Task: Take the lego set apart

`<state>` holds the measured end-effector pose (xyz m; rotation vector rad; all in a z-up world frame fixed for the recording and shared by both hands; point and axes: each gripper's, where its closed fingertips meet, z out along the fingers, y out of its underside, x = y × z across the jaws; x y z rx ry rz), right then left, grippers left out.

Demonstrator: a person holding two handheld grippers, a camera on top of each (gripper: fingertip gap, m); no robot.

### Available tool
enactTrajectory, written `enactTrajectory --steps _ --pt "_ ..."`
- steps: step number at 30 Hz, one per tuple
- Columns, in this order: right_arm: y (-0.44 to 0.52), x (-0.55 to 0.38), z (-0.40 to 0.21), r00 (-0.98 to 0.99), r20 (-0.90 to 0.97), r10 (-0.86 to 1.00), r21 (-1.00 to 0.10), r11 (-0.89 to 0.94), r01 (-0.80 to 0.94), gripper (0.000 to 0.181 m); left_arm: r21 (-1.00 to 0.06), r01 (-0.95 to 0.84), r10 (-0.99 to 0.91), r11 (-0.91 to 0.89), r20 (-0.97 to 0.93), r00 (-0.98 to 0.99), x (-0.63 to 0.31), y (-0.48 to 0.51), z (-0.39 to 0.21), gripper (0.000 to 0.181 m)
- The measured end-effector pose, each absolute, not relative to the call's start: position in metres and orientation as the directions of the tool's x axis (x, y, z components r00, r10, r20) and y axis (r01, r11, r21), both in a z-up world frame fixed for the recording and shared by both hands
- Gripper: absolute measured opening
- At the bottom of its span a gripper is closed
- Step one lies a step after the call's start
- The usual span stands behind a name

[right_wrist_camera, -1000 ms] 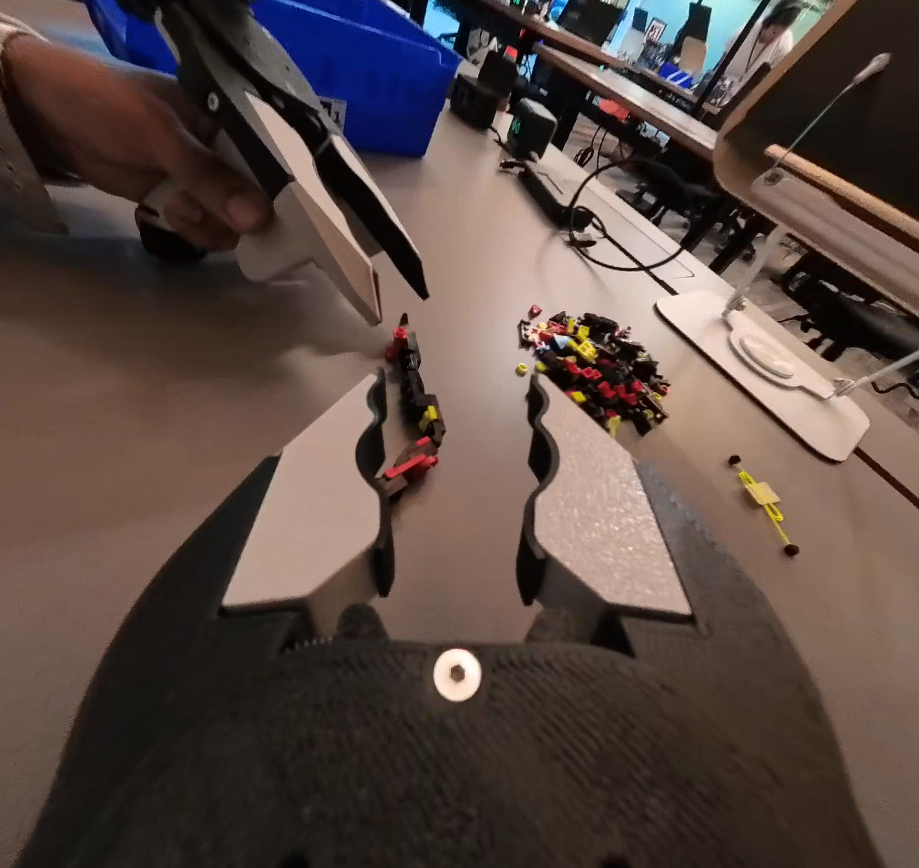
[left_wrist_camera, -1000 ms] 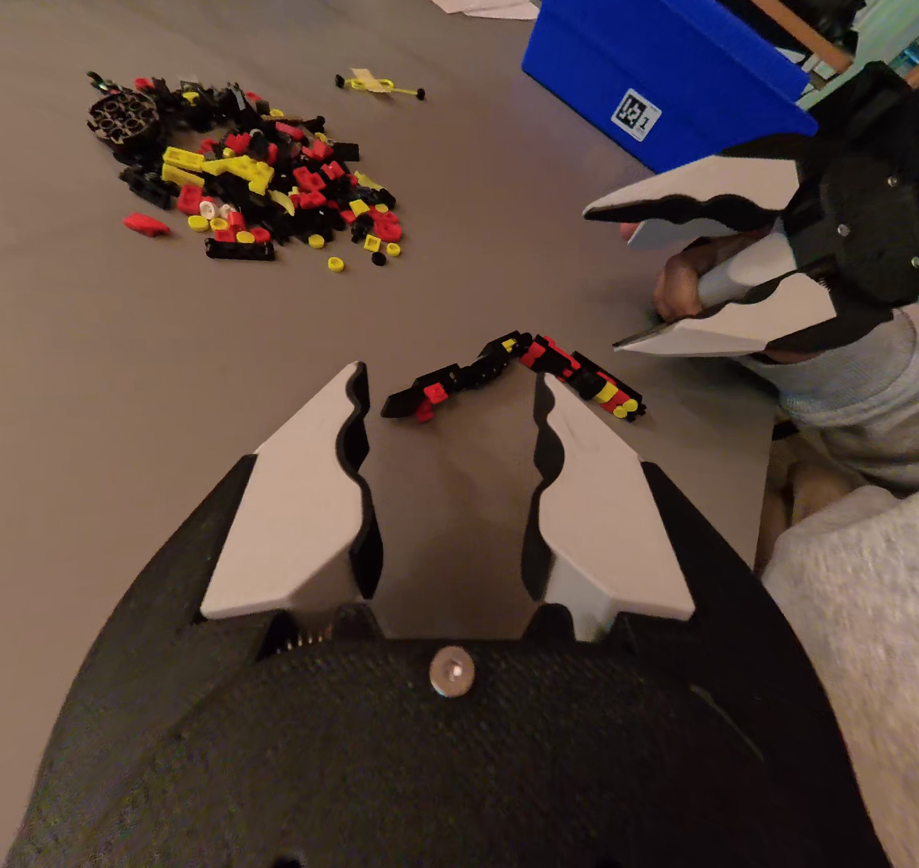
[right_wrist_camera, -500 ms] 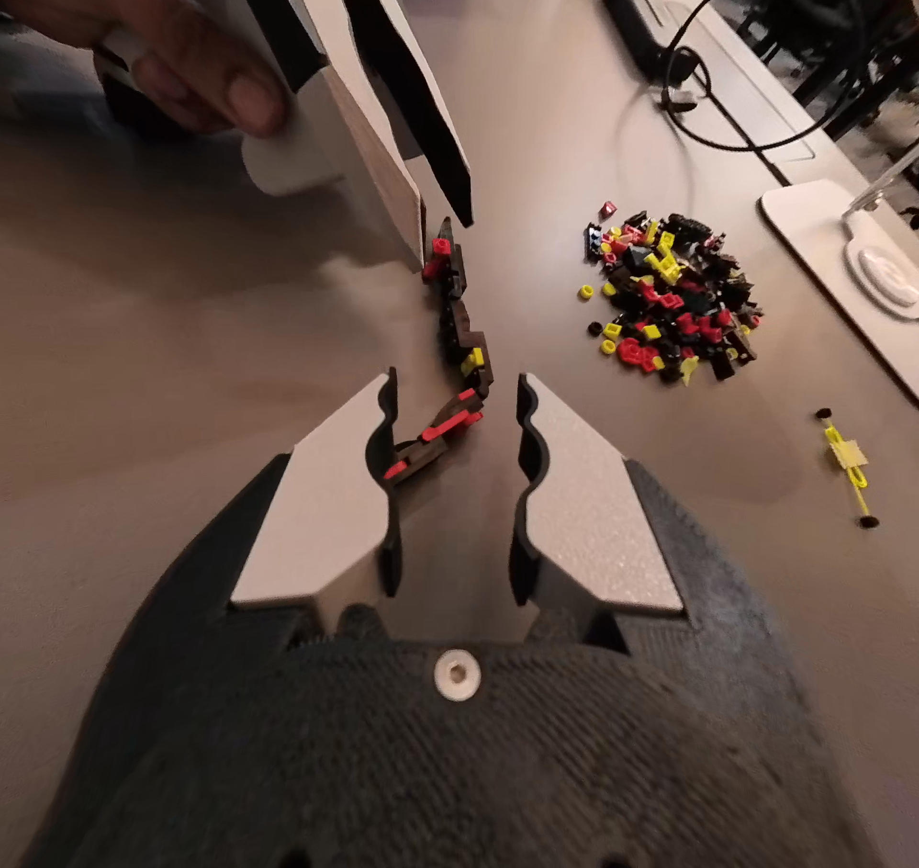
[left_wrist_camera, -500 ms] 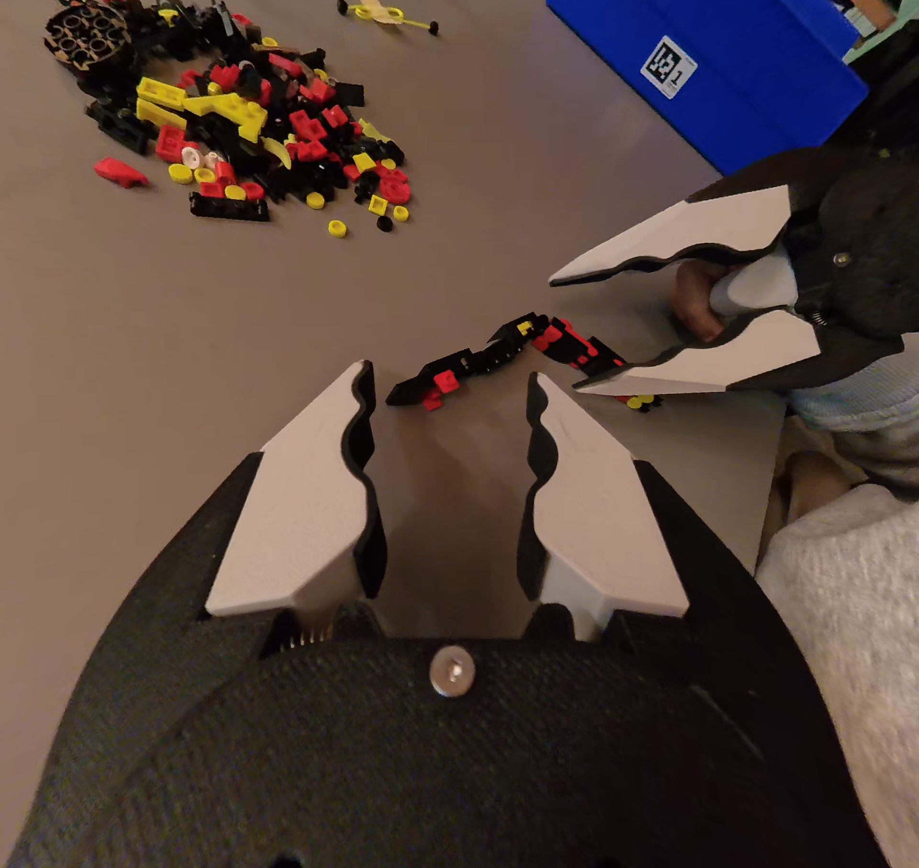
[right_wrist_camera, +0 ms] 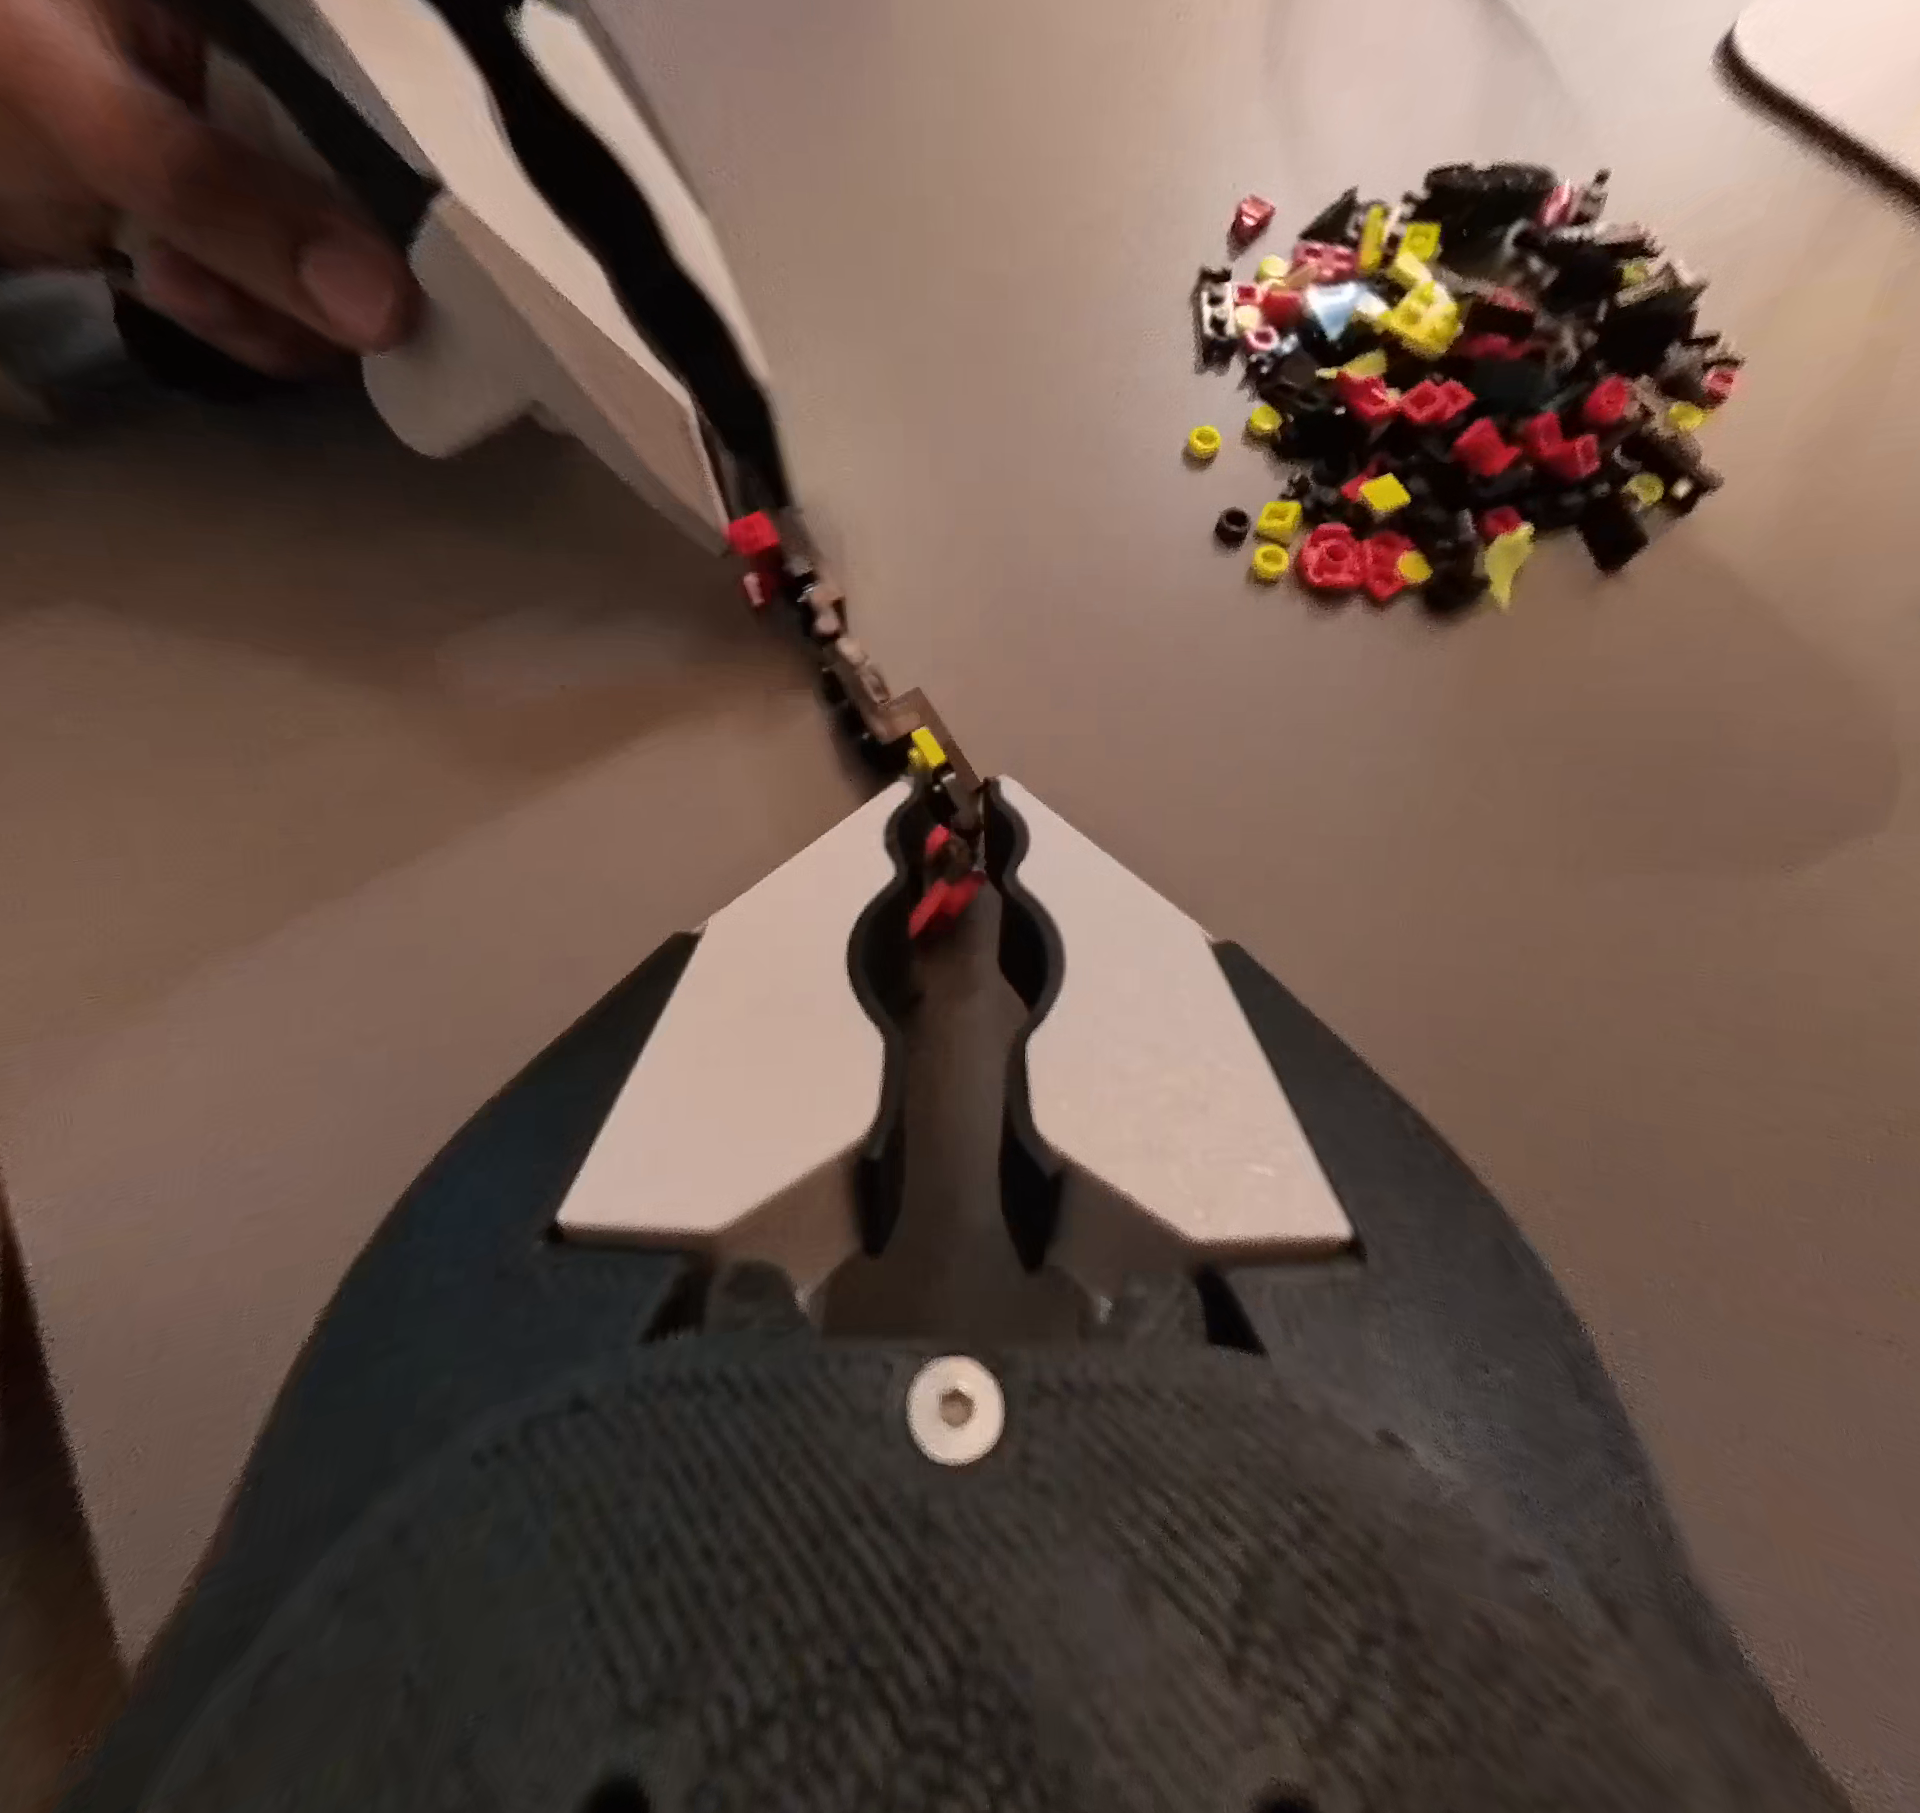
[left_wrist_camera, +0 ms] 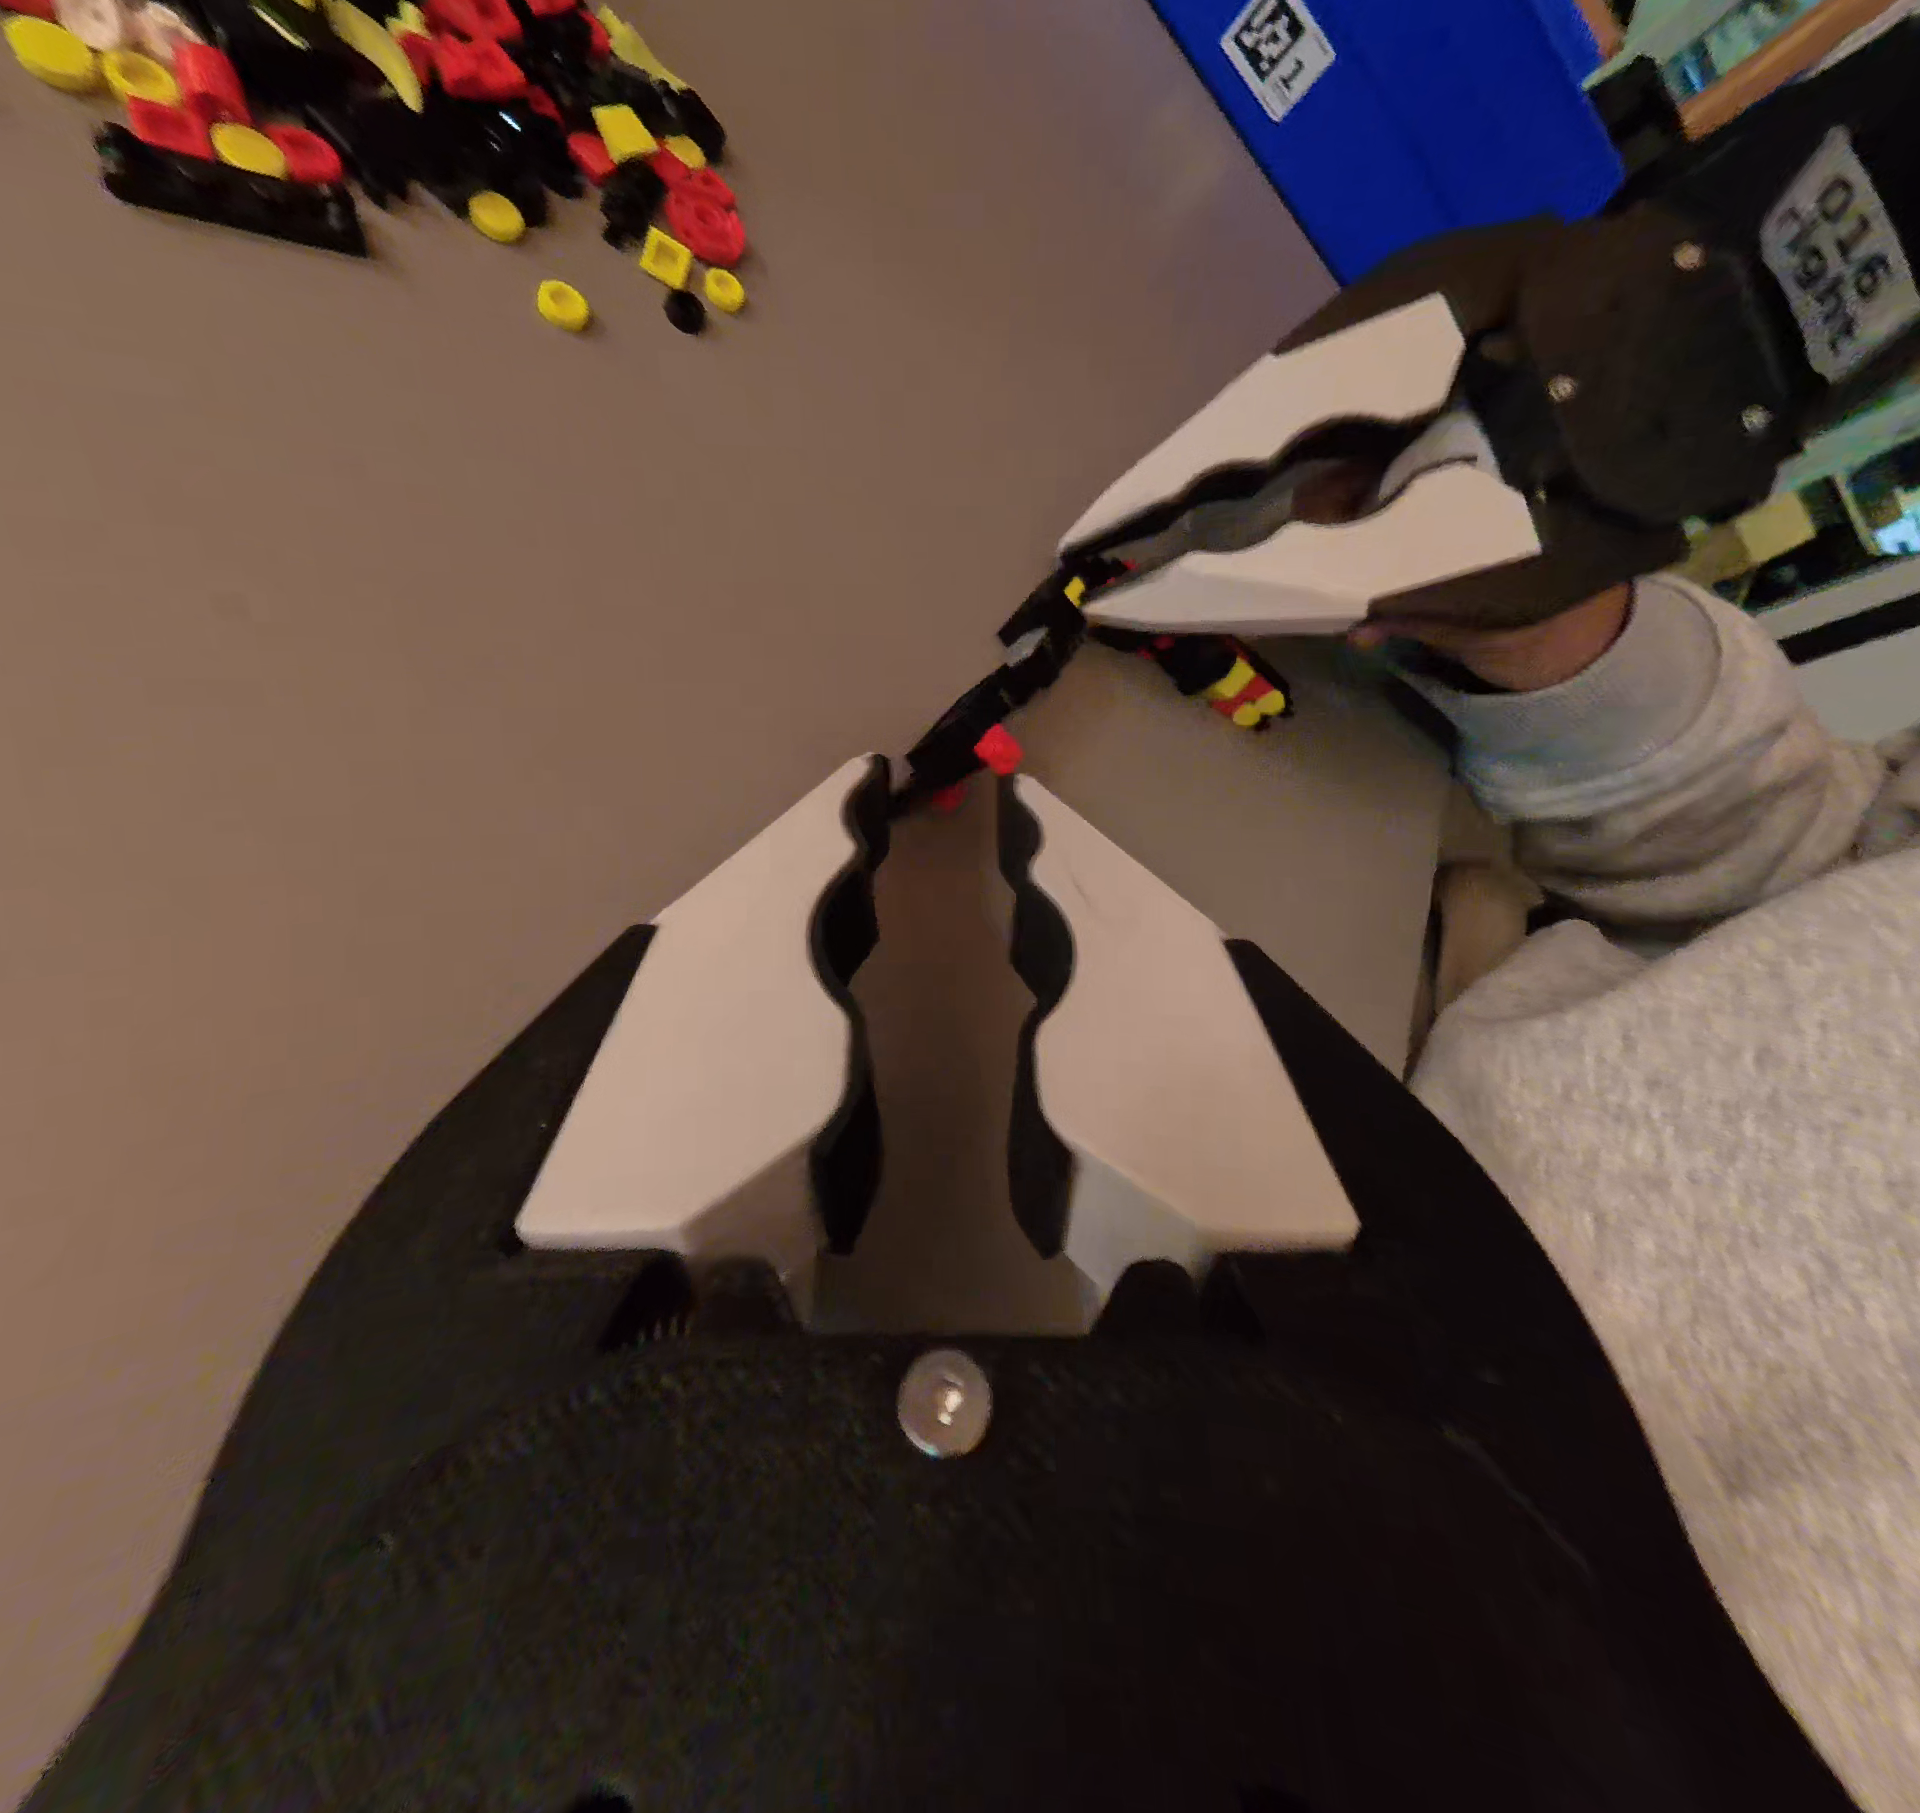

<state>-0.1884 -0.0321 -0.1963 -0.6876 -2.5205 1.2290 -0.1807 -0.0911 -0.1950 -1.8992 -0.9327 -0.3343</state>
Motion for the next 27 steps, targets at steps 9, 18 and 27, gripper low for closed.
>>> enactTrajectory --steps 9,18,27 --pt "-0.016 -0.195 -0.158 -0.812 -0.252 0.527 -0.875 0.234 0.424 0.025 -0.600 0.783 0.351 -0.166 0.706 0.615 -0.174 -0.091 -0.183 0.006" --pt "-0.042 -0.170 -0.113 -0.893 0.011 0.450 -0.966 0.236 0.107 0.027 -0.559 0.819 0.276 -0.130 0.773 0.572 -0.166 -0.085 -0.176 0.005" --pt "-0.075 -0.146 -0.119 -0.895 0.167 0.414 -0.944 0.331 -0.023 0.015 -0.673 0.729 0.289 -0.127 0.678 0.676 -0.165 -0.075 -0.167 0.005"
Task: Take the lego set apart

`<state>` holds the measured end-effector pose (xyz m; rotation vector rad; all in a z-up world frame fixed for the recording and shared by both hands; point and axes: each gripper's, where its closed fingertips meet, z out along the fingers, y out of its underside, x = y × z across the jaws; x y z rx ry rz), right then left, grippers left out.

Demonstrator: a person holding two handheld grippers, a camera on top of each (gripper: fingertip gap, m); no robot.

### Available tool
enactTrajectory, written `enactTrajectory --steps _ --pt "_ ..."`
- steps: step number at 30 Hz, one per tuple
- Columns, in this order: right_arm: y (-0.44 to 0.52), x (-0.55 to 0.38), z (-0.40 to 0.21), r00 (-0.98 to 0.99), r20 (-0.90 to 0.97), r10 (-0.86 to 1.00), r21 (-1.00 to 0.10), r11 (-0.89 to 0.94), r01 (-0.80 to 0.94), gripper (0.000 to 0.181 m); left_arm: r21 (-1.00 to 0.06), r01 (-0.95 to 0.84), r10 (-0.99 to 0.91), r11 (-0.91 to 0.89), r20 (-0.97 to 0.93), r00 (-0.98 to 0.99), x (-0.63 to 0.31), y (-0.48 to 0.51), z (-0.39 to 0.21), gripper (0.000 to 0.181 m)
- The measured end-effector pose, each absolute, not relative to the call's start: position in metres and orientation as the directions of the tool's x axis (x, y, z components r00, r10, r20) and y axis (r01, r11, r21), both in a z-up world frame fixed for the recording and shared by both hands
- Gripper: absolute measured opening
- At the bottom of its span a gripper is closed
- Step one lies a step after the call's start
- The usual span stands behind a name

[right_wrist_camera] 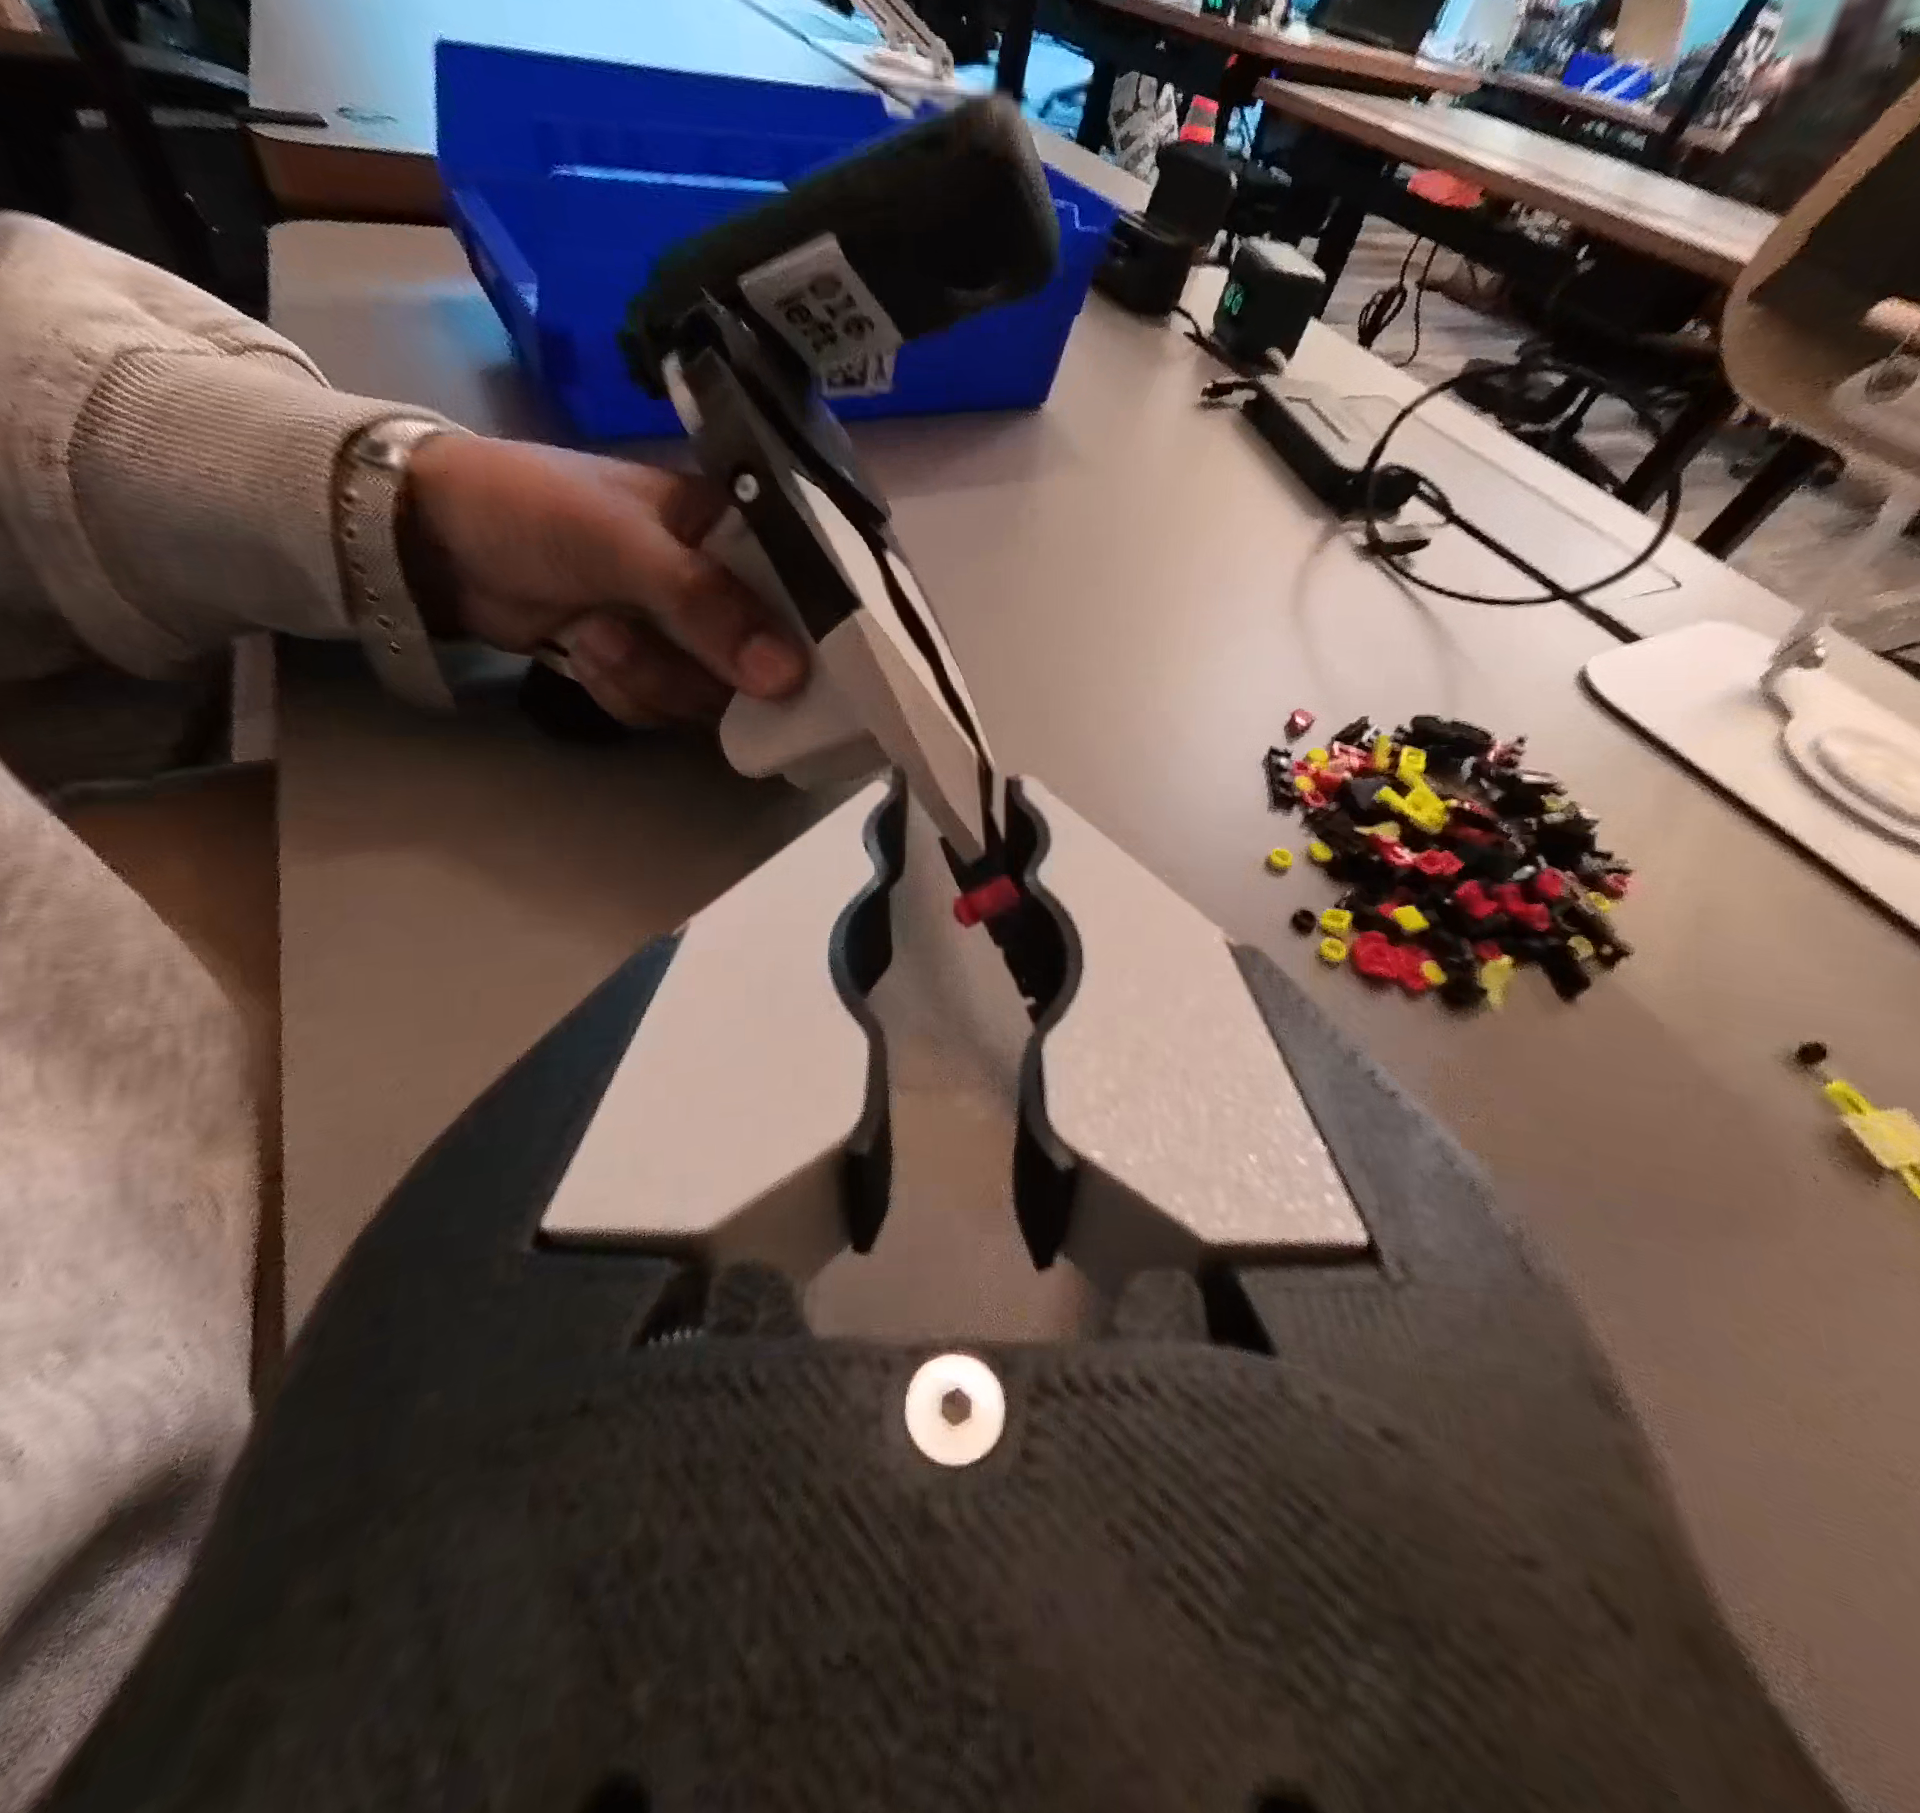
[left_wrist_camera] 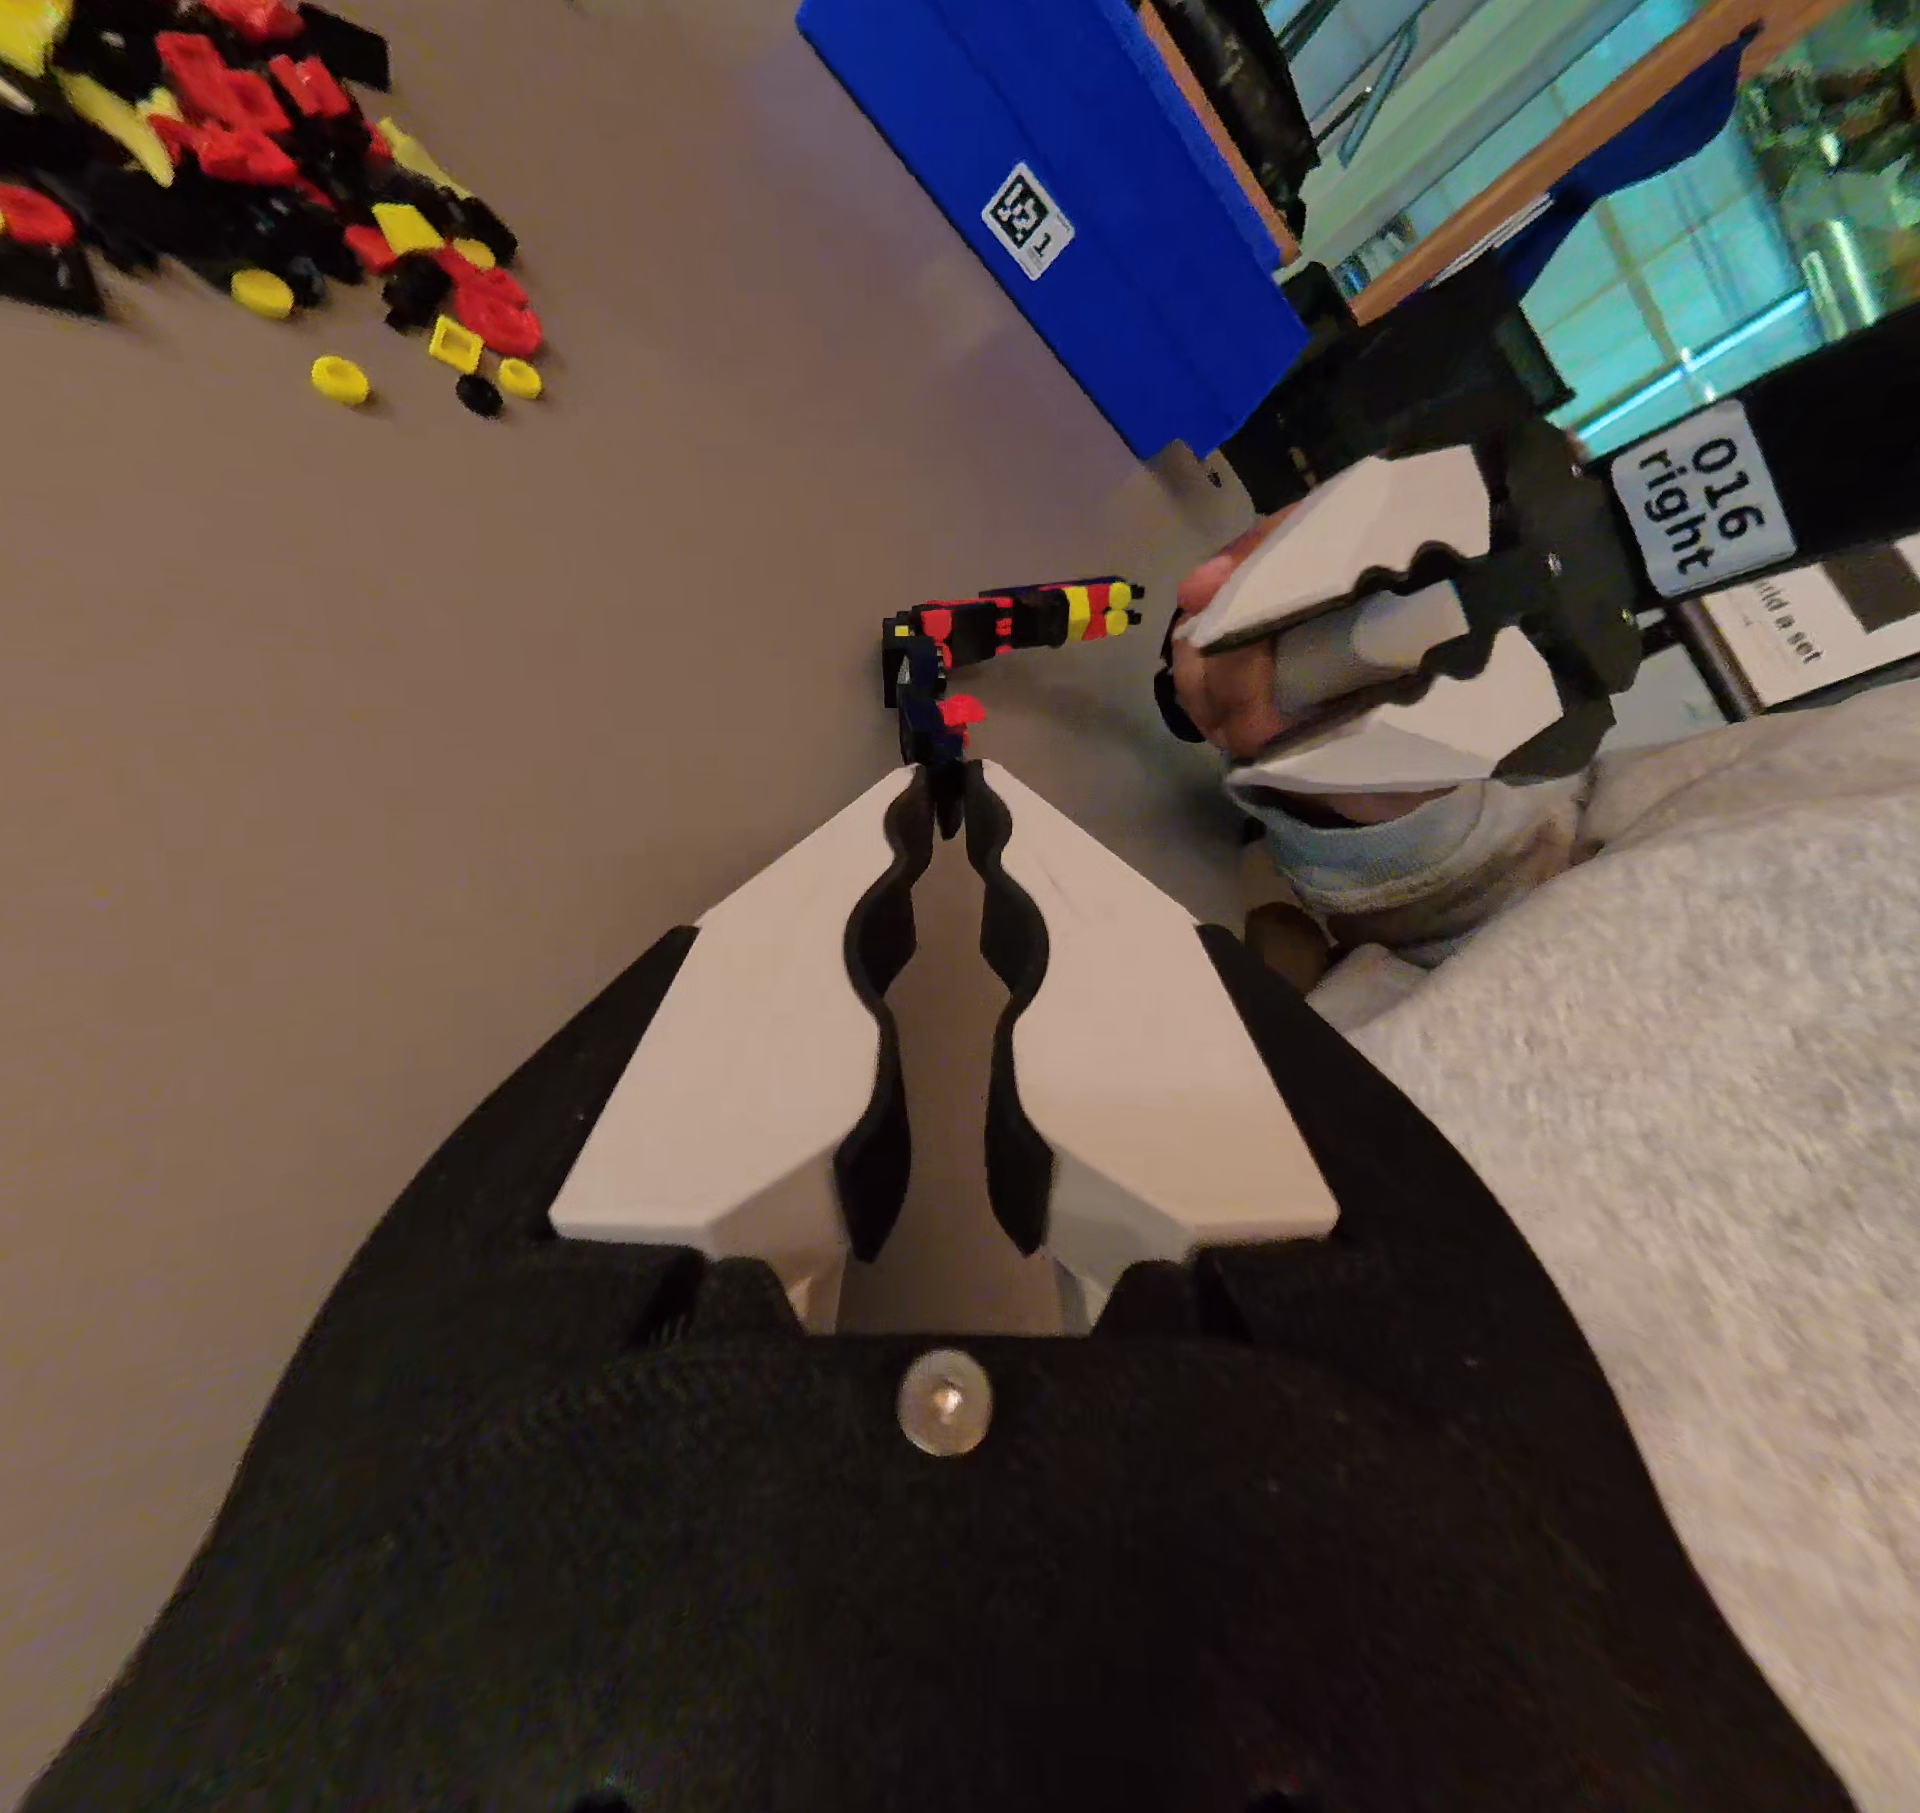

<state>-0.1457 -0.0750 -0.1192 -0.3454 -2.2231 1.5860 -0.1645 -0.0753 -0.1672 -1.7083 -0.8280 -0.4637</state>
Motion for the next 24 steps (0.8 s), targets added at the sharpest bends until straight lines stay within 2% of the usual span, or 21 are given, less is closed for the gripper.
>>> enactTrajectory --steps 5,9,13,16,19,23,24 --pt "-0.058 -0.162 -0.147 -0.842 0.322 0.432 -0.845 0.532 -0.050 0.014 -0.751 0.633 0.324 -0.187 0.562 0.761 -0.160 -0.071 -0.166 0.005" --pt "-0.057 -0.163 -0.162 -0.808 0.461 0.367 -0.738 0.664 -0.119 0.012 -0.792 0.550 0.340 -0.264 0.457 0.822 -0.155 -0.065 -0.168 0.005" --pt "-0.065 -0.156 -0.167 -0.811 0.492 0.316 -0.721 0.670 -0.176 0.013 -0.841 0.413 0.345 -0.350 0.294 0.891 -0.151 -0.063 -0.169 0.005" --pt "-0.065 -0.156 -0.172 -0.827 0.471 0.308 -0.726 0.668 -0.164 0.016 -0.853 0.242 0.353 -0.462 0.073 0.933 -0.153 -0.066 -0.175 0.005" --pt "-0.063 -0.155 -0.176 -0.828 0.478 0.292 -0.715 0.677 -0.174 0.000 -0.823 0.073 0.354 -0.564 -0.161 0.921 -0.158 -0.070 -0.181 0.006" --pt "-0.061 -0.157 -0.177 -0.809 0.518 0.278 -0.689 0.696 -0.202 0.001 -0.807 0.015 0.338 -0.590 -0.230 0.913 -0.157 -0.068 -0.182 0.006" --pt "-0.062 -0.158 -0.176 -0.804 0.523 0.283 -0.690 0.694 -0.205 0.007 -0.811 0.019 0.338 -0.585 -0.222 0.914 -0.157 -0.068 -0.182 0.006"
